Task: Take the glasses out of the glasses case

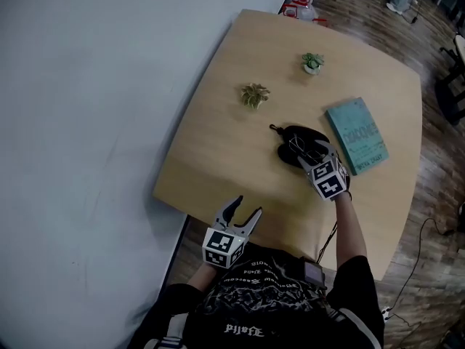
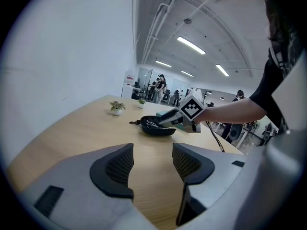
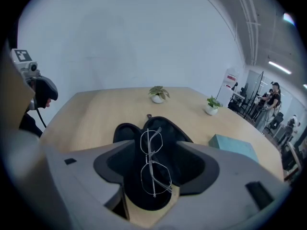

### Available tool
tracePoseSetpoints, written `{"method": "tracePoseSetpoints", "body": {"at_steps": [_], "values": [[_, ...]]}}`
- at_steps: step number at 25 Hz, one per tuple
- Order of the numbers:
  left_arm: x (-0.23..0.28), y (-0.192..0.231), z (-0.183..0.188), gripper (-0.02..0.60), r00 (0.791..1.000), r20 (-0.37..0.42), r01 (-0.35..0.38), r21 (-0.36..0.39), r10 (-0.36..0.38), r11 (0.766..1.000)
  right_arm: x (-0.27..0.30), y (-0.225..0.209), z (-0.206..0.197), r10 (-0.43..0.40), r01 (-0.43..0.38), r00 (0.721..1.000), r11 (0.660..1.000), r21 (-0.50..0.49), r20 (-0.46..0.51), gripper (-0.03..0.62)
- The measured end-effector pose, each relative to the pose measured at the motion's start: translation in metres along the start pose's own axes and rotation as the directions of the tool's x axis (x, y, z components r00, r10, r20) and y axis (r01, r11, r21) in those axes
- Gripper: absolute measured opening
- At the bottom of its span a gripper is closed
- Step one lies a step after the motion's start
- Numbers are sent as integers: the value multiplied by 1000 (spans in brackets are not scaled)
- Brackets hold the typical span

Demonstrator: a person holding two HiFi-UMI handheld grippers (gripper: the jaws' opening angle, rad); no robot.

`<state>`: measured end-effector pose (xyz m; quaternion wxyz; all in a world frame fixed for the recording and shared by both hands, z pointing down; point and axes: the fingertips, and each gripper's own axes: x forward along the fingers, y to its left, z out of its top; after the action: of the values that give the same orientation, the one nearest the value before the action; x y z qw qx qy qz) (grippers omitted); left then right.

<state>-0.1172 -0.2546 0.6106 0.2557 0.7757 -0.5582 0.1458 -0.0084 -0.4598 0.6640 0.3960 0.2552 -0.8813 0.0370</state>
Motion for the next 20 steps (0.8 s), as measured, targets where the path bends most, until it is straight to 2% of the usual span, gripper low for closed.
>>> {"method": "tracePoseSetpoints", "body": {"at_steps": [4, 8, 16, 19, 20], "values": [[0, 8, -3, 259, 1000, -15, -12, -6, 11, 1000, 15, 4, -8, 45, -45, 998, 999, -2, -36, 268], [7, 16, -1, 259, 1000, -23, -14, -22, 13, 1000, 30, 5, -12, 40, -40, 998, 999, 10, -48, 268], [25, 8, 1, 259, 997, -57, 46, 17, -45, 999, 38, 6, -10, 54, -56, 997, 998, -35, -57, 263], [29, 9, -1, 259, 997, -66, 52, 15, -51, 999, 39, 9, -11, 60, -64, 996, 996, -62, -60, 229], [30, 11, -1, 259, 997, -66, 50, 9, -50, 999, 39, 11, -11, 62, -66, 996, 995, -73, -61, 199]]}}
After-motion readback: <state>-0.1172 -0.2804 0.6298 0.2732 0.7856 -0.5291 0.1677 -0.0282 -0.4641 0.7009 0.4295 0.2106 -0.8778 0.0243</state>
